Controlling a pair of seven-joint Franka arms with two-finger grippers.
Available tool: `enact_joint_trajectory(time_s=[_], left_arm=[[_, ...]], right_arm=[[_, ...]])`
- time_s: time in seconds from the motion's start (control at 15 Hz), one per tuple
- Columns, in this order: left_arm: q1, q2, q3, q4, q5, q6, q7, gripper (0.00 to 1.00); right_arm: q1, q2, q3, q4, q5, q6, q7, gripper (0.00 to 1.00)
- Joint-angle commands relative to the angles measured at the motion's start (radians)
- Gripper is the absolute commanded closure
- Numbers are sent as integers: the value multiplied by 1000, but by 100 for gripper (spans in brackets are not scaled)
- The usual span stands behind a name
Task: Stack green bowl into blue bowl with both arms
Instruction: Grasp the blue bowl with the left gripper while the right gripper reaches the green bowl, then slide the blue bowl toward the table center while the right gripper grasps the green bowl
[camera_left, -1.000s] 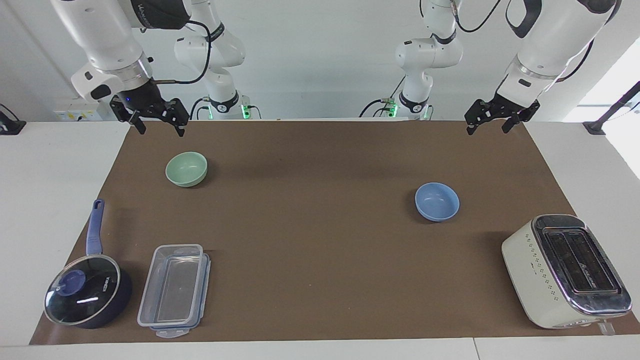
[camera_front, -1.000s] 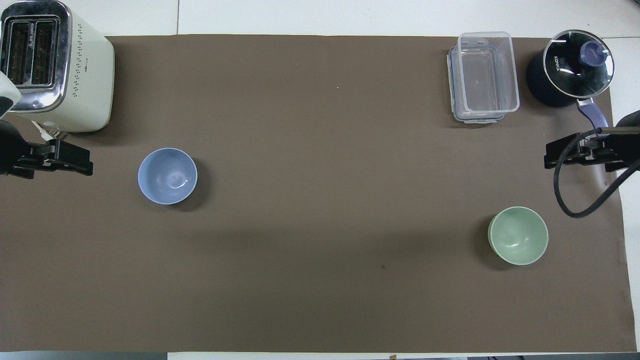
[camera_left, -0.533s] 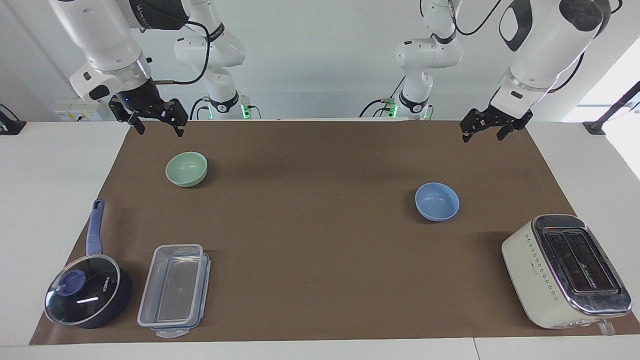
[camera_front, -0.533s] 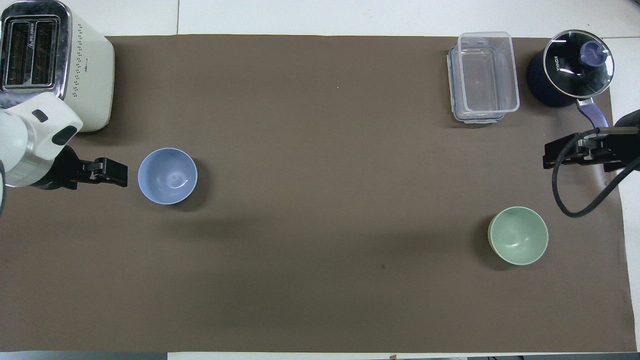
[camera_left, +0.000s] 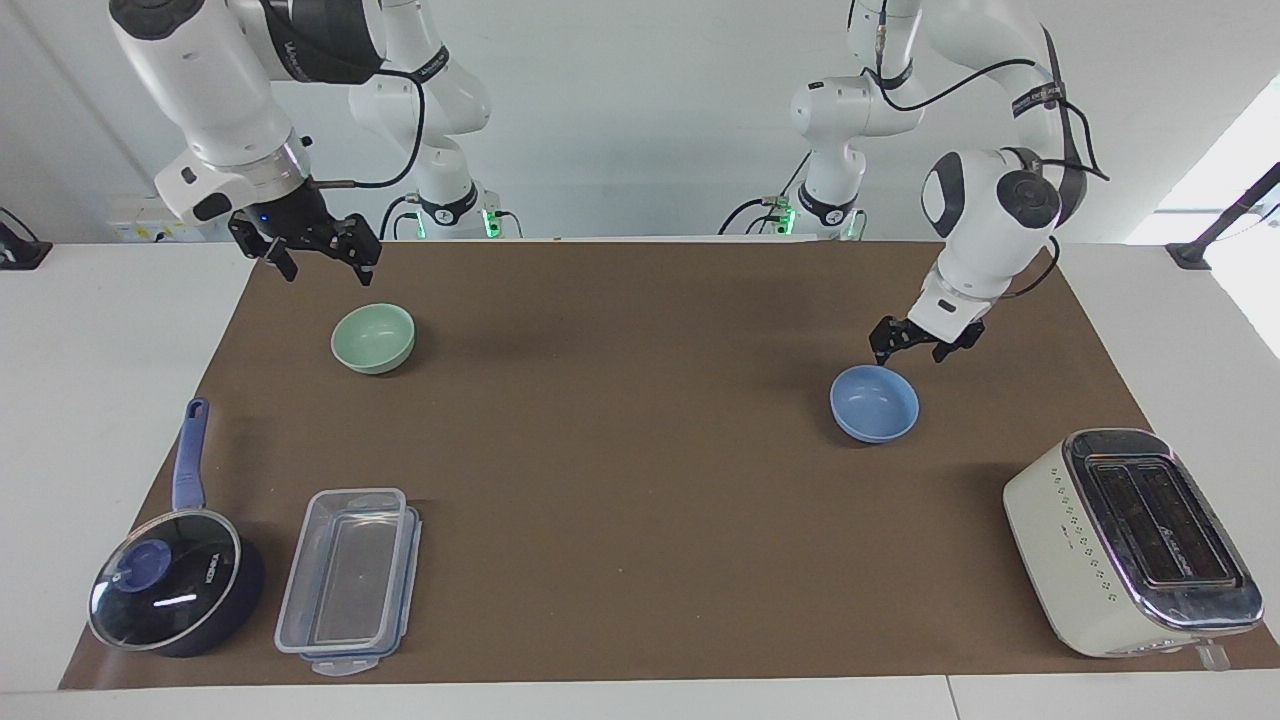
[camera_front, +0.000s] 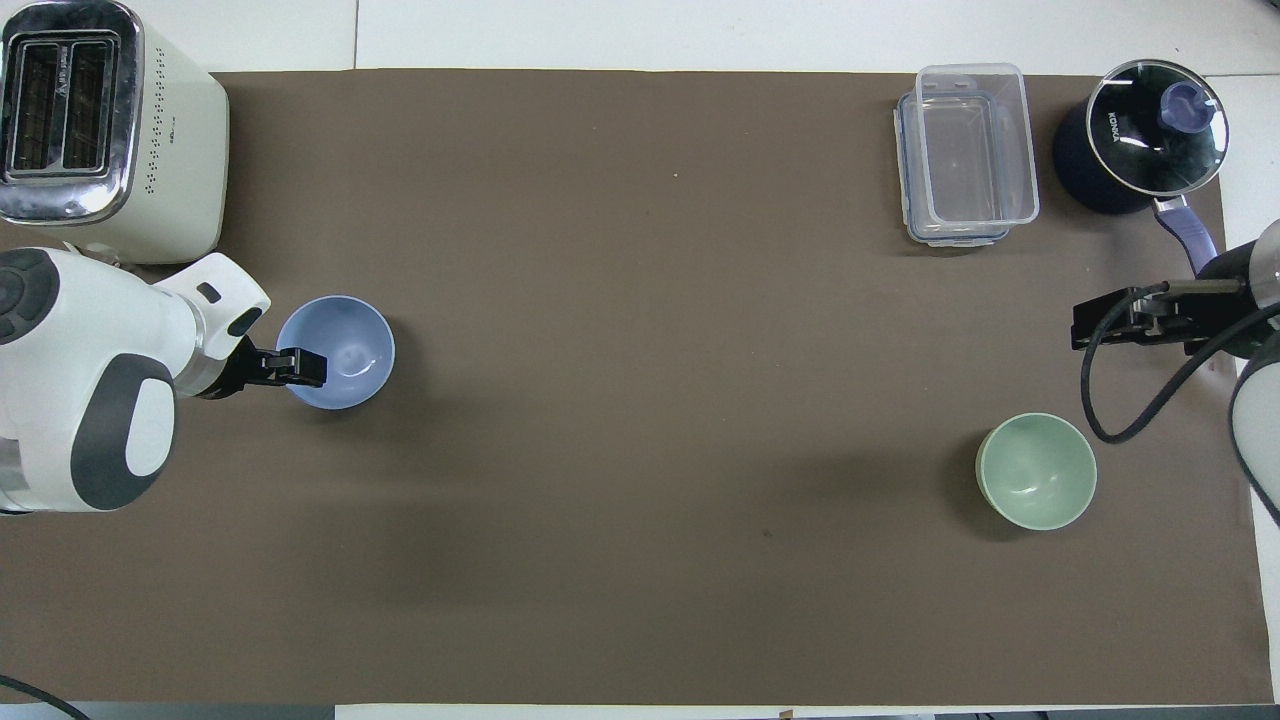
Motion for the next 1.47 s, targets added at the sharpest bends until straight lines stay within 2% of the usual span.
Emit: enact_joint_trajectory(time_s=[0.0, 0.13, 0.33, 0.53, 0.67, 0.8, 1.0, 1.2, 1.4], left_arm=[[-3, 42, 10, -18, -3, 78, 16, 15], [-3, 58, 10, -37, -3, 125, 16, 29], [3, 69, 10, -42, -3, 144, 19, 55], [6, 72, 11, -31, -3, 144, 21, 100], [9, 73, 14, -25, -3, 141, 22, 100], [15, 85, 13, 4, -4, 118, 12, 100], [-8, 122, 7, 131, -21, -47, -54, 100], [-138, 147, 7, 232, -102, -140, -256, 100], [-314, 148, 5, 239, -110, -129, -494, 100]], right_arm=[[-54, -148, 4, -296, 5, 212, -79, 0], [-71, -172, 1, -394, 5, 301, -90, 0], [-111, -163, -1, -445, 7, 343, -119, 0], [-155, -143, -1, -483, 40, 358, -173, 0], [-196, -123, -1, -531, 99, 399, -278, 0], [-221, -120, -2, -604, 99, 490, -355, 0], [-233, -77, -2, -655, 99, 584, -373, 0], [-261, -29, -2, -672, 99, 634, -422, 0], [-266, -31, -2, -682, 99, 618, -425, 0]])
